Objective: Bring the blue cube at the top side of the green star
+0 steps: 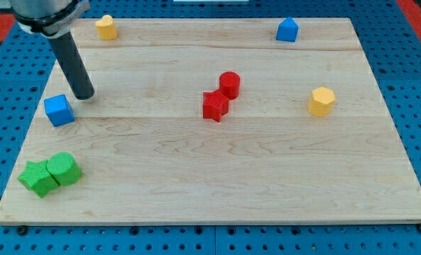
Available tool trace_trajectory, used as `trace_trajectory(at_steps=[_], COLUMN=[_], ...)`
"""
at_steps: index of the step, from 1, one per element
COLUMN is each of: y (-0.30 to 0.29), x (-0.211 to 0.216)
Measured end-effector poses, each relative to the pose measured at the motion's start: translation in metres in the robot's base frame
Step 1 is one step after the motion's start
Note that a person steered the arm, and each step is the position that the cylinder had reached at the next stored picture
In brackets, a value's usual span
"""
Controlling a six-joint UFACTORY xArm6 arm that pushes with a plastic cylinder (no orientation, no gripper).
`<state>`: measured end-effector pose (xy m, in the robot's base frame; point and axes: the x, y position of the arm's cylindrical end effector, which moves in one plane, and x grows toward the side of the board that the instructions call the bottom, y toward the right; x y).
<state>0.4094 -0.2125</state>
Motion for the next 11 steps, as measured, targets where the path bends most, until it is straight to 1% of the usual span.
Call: trace_trajectory(at_steps=[1,2,3,4,5,6,7,8,9,10,11], y=[-0.019,0.000,-0.059,-0.022,-0.044,-0.050,-0.091,-0.076,-0.047,-0.037,-0.032], x=[0.020,-0.035,-0.026,-0.015,0.021,0.001,0.017,0.030,0.041,0.068,0.074])
